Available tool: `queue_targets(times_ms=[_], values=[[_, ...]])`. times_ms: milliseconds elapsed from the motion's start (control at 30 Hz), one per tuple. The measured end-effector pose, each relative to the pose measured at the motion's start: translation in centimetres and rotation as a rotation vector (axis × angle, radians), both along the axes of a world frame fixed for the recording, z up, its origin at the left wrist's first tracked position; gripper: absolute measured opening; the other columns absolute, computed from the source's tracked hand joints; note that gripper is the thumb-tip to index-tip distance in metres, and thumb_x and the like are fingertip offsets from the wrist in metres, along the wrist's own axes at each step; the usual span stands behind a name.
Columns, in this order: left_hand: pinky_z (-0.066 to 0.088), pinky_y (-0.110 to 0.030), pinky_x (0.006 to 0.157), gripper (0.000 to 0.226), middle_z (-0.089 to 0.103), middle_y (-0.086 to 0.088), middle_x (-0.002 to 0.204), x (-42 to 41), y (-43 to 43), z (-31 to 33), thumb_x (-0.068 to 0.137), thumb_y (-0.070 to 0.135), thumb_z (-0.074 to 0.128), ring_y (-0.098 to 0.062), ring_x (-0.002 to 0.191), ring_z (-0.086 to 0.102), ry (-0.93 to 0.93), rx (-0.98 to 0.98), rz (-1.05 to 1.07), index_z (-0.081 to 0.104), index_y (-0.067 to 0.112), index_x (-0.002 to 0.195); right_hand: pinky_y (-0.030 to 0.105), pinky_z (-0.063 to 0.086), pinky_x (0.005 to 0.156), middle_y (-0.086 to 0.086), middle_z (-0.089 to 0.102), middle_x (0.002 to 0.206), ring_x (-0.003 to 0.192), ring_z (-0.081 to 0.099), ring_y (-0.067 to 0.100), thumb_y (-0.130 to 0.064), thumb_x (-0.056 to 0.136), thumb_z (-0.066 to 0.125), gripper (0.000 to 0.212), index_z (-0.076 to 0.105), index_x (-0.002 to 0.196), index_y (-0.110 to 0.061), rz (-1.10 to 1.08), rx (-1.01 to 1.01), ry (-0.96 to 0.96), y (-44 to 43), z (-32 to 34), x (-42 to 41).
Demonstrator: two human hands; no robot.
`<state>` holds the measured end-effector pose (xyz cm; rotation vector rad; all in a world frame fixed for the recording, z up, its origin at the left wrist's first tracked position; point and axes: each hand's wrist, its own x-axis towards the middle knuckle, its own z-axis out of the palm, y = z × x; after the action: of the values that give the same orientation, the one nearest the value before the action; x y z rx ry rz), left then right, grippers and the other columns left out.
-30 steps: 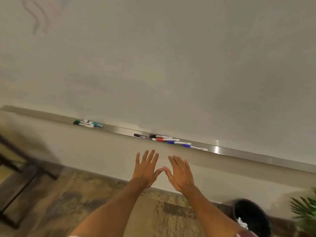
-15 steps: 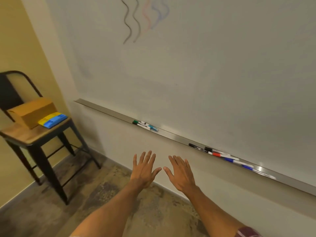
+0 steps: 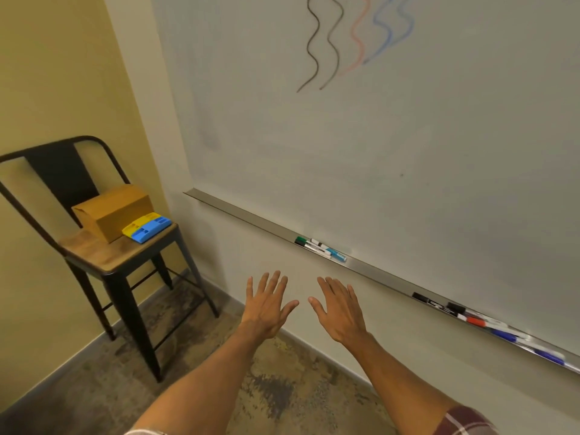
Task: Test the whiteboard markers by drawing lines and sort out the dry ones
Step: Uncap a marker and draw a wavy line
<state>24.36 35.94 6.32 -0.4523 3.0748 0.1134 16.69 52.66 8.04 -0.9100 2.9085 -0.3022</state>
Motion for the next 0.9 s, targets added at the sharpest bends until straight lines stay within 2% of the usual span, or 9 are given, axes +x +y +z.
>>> queue_targets(times_ms=[33,100,167,267,367,633,900], values=[[-0.014,-0.055,0.114,0.105,-0.011,0.001,0.163,-0.3,-0.8,-0.2,0.065,0.073,-0.028,-0.027,0.150,-0.009,-0.001,0.001,0.003,-0.004,0.028,0.156,0.039,-0.004,0.117,-0.002,0.010,0.159,0.146,0.007,0.019,-0.065,0.090,0.006,0.071,0.011,0.151,-0.028,-0.003,0.003,-0.010,-0.7,-0.1,-0.5],[-0.015,-0.054,0.113,0.104,-0.012,0.001,0.163,-1.2,-2.4,-0.5,0.064,0.073,-0.028,-0.027,0.150,-0.010,-0.011,-0.008,0.005,-0.005,0.028,0.156,0.040,-0.003,0.118,-0.001,0.010,0.159,0.146,0.008,0.019,-0.058,0.095,0.018,0.064,0.011,0.151,-0.028,-0.005,0.000,-0.026,-2.3,-0.6,-1.5],[-0.015,-0.054,0.114,0.101,-0.013,0.001,0.163,-2.4,-4.2,-0.8,0.068,0.074,-0.026,-0.027,0.150,-0.011,-0.026,-0.016,0.005,-0.005,0.028,0.156,0.039,-0.002,0.118,-0.001,0.010,0.159,0.146,0.008,0.019,-0.057,0.096,0.019,0.063,0.012,0.151,-0.028,-0.002,0.000,-0.028,-4.1,-1.1,-2.7],[-0.013,-0.055,0.116,0.084,-0.014,0.001,0.163,-4.8,-6.1,-0.8,0.085,0.074,-0.007,-0.026,0.150,-0.012,-0.054,-0.022,0.003,-0.006,0.027,0.156,0.040,-0.001,0.118,-0.001,0.010,0.159,0.146,0.008,0.019,-0.057,0.096,0.020,0.063,0.012,0.151,-0.028,-0.011,-0.005,-0.032,-6.2,-2.0,-4.8],[-0.014,-0.054,0.115,0.076,-0.013,0.000,0.163,-7.8,-8.2,-1.3,0.092,0.068,0.004,-0.026,0.150,-0.012,-0.075,-0.018,-0.014,-0.007,0.027,0.156,0.039,0.000,0.118,-0.001,0.010,0.159,0.146,0.009,0.019,-0.056,0.097,0.020,0.062,0.012,0.151,-0.028,-0.041,0.002,-0.045,-8.2,-3.0,-7.6],[-0.011,-0.055,0.118,0.075,-0.012,-0.001,0.163,-15.5,-12.5,-2.8,0.096,0.065,0.008,-0.025,0.150,-0.012,-0.128,-0.002,-0.110,-0.006,0.024,0.156,0.037,-0.002,0.117,-0.001,0.009,0.159,0.146,0.007,0.019,-0.052,0.098,0.020,0.061,0.011,0.151,-0.024,-0.113,0.037,-0.065,-12.1,-5.1,-13.6],[-0.014,-0.053,0.115,0.074,-0.014,-0.001,0.163,-20.2,-14.5,-4.5,0.096,0.065,0.010,-0.025,0.149,-0.014,-0.167,0.034,-0.168,-0.007,0.024,0.156,0.036,-0.004,0.115,0.001,0.009,0.159,0.146,0.006,0.019,-0.052,0.099,0.022,0.061,0.012,0.151,-0.024,-0.162,0.091,-0.085,-14.1,-7.3,-16.7]])
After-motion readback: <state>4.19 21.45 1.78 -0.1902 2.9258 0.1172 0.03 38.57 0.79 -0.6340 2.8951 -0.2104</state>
